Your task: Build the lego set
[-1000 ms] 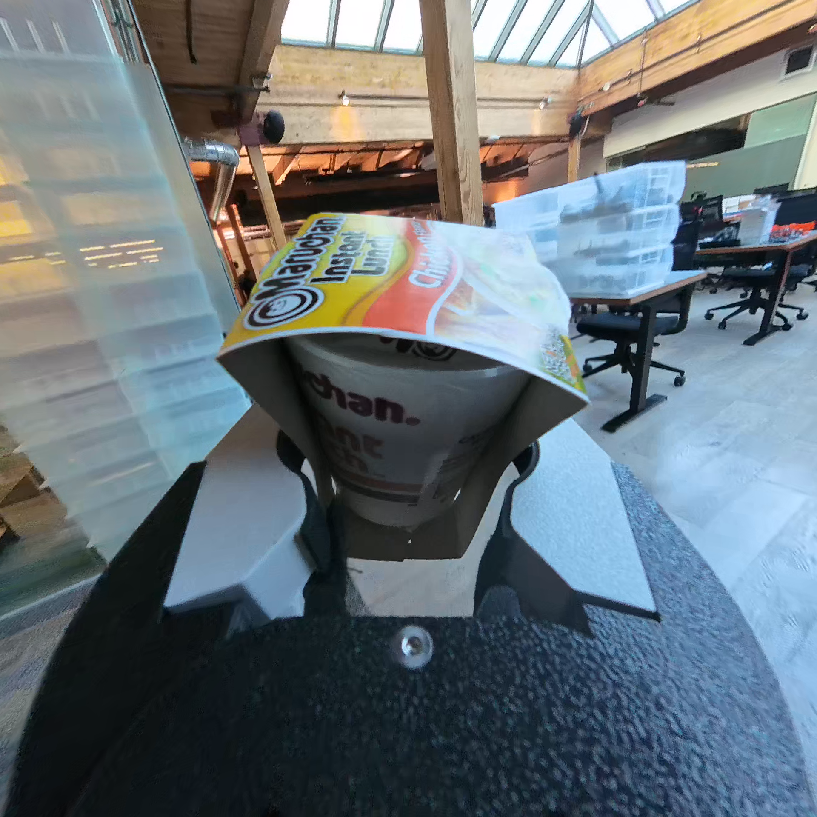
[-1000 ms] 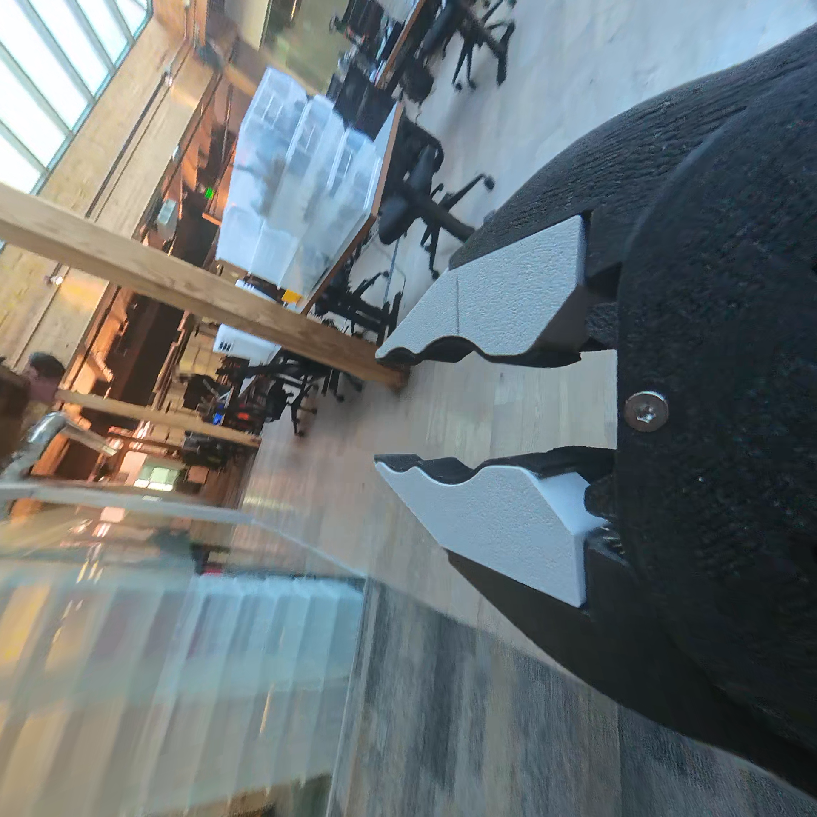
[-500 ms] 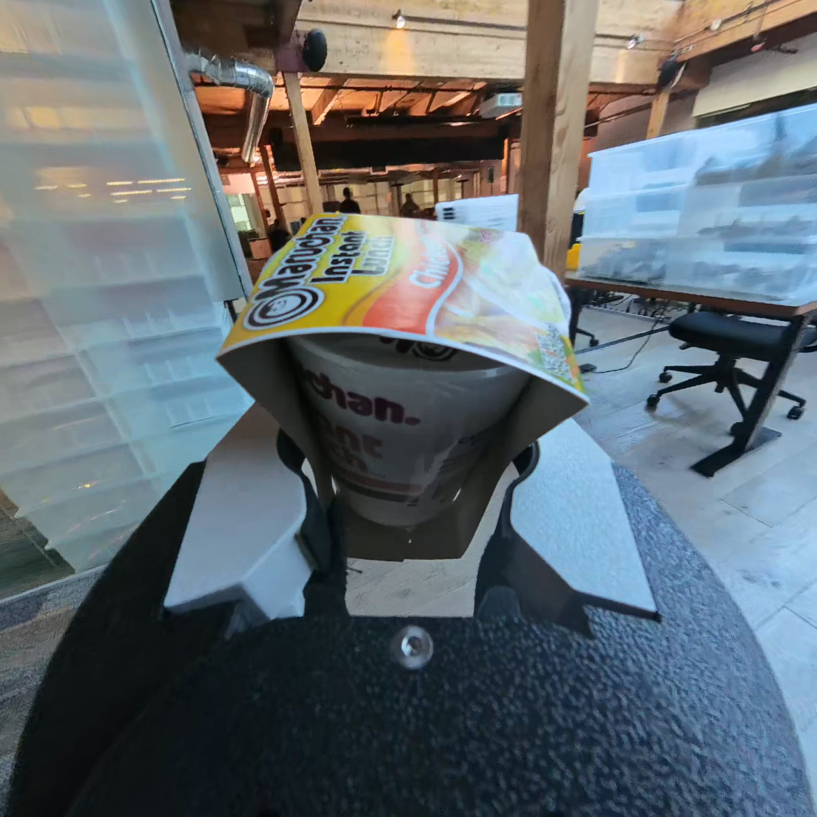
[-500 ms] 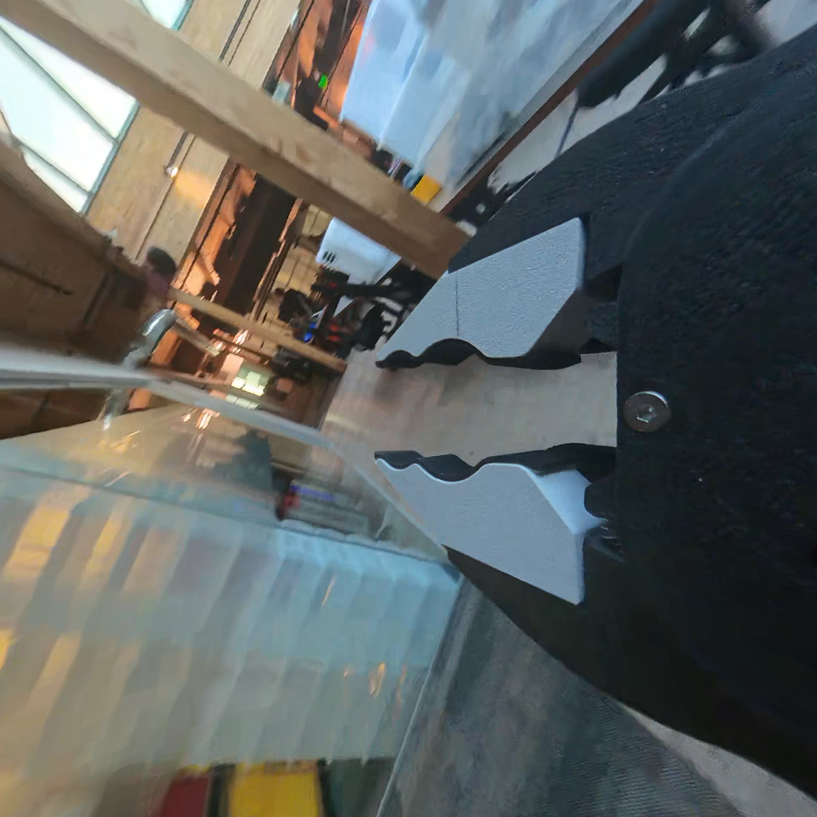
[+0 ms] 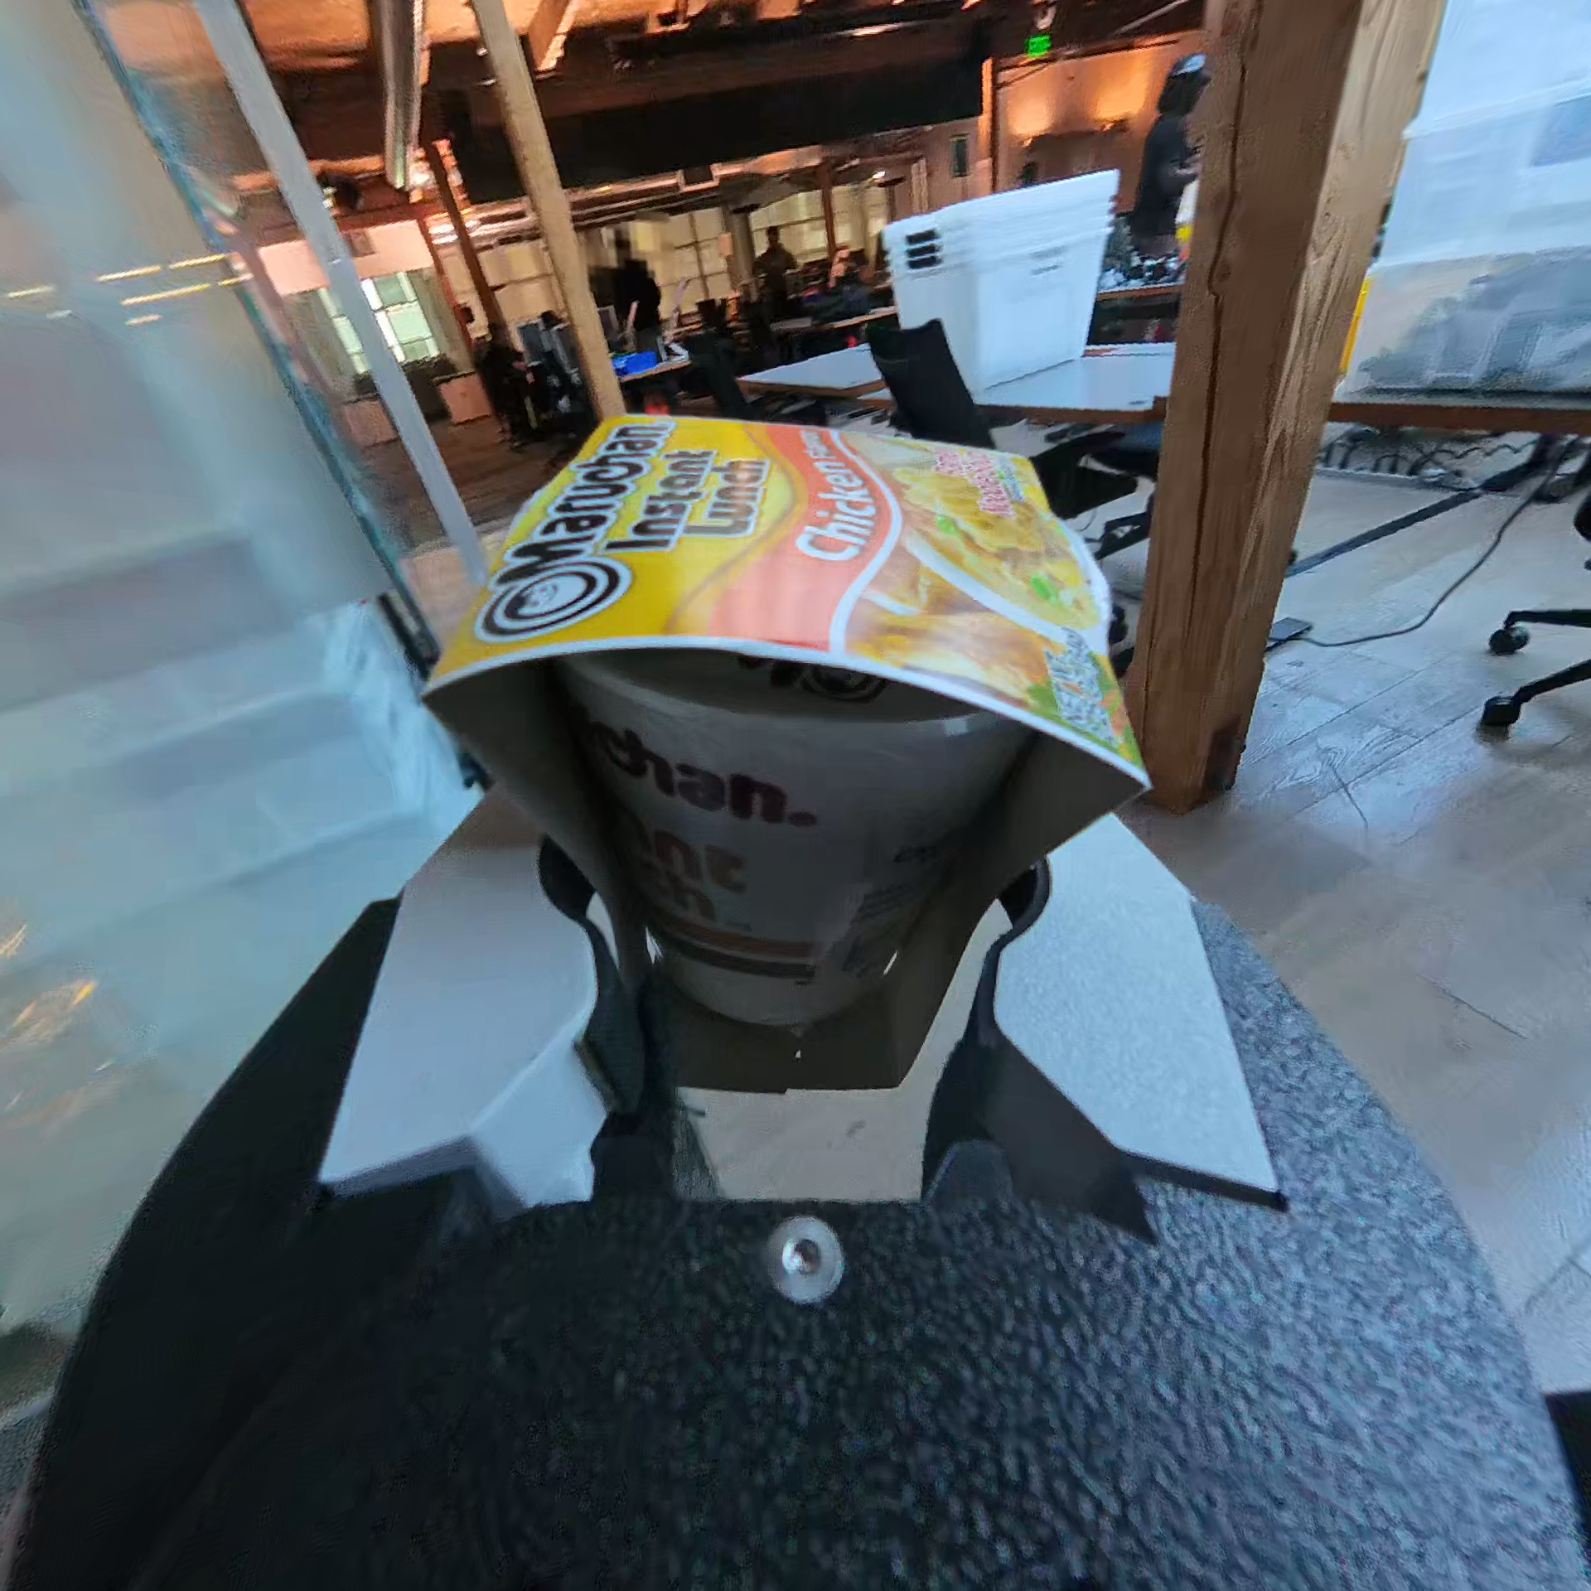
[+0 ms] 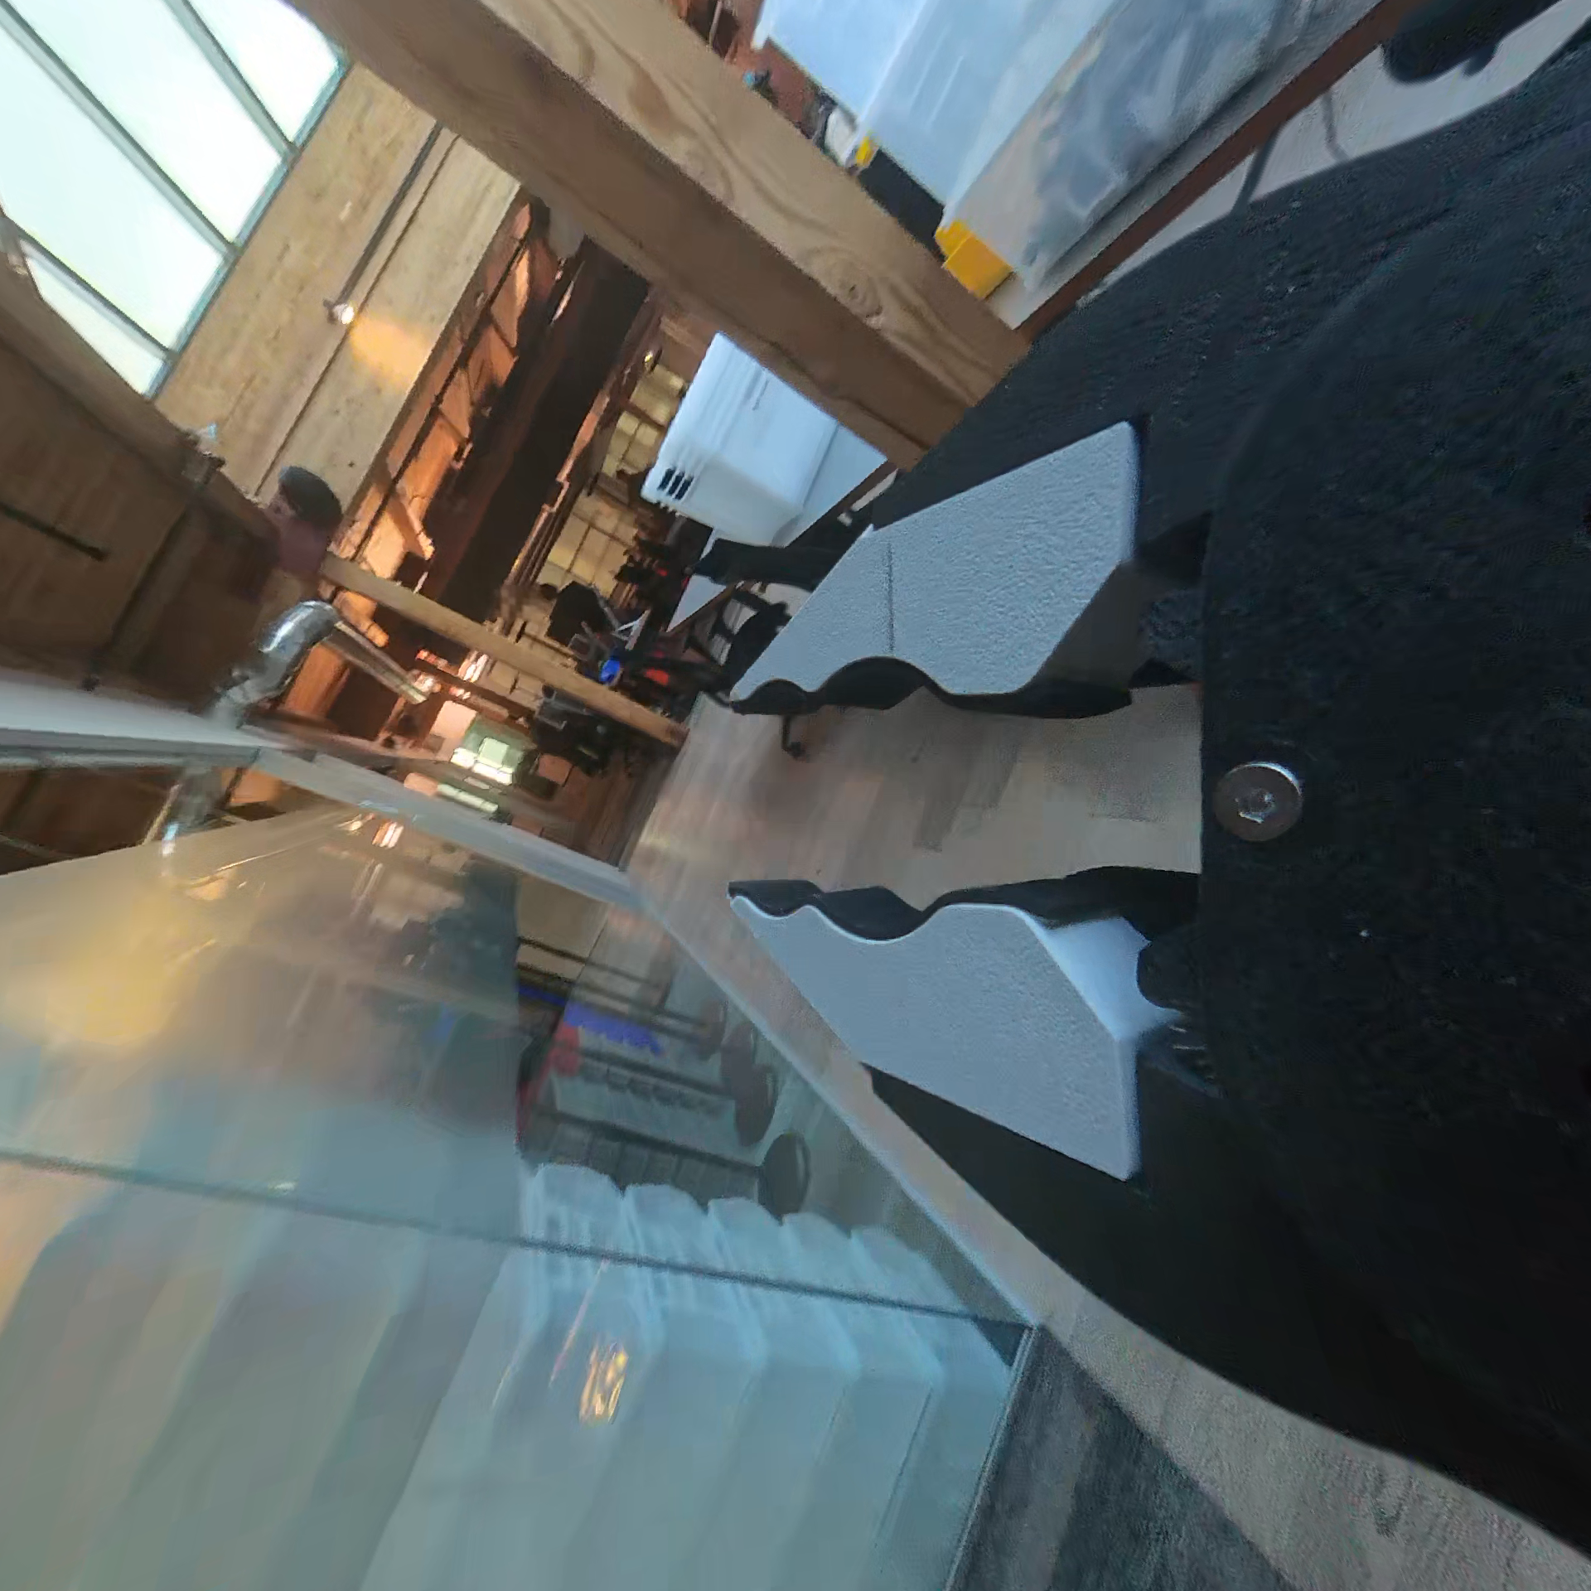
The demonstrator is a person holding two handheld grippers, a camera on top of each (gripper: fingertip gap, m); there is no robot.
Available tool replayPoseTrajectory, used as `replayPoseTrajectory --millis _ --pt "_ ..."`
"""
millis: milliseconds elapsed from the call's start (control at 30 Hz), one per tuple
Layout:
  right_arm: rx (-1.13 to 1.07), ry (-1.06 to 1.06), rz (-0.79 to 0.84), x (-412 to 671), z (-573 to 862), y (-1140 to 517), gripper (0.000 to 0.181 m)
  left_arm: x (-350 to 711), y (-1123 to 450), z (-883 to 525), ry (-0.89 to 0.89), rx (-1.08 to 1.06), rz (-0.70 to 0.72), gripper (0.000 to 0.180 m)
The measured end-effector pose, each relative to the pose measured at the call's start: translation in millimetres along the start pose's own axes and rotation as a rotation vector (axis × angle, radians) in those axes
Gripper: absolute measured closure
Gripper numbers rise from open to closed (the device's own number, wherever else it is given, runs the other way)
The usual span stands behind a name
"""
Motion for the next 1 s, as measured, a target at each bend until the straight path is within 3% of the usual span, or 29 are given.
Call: replayPoseTrajectory --millis 300,433,833,1000 --pt "-0.178 0.030 -0.265 -149.7 114.6 -199.7 0.144 83.5 -355.0 -45.4 0.004 -0.124 0.166 0.087" --pt "-0.172 0.045 -0.291 -180.3 168.1 -354.9 0.144 96.4 -491.2 -75.9 0.039 -0.098 0.091 0.087" --pt "0.215 -0.054 0.132 -124.5 142.0 -894.9 0.144 75.0 -784.5 -243.3 0.041 0.180 -0.071 0.087" --pt "0.254 -0.082 0.159 -141.0 141.4 -1088.4 0.148 93.0 -951.6 -323.2 -0.025 0.292 -0.137 0.087"
Point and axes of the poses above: each gripper's, where its closed fingertips meet, y back along the fingers, x out of its top, z = x × y across the jaws, the point moved 2 cm from there along y, back along the fingers, and after that the axes turned 7 degrees about -z, right-handed, at the moved point
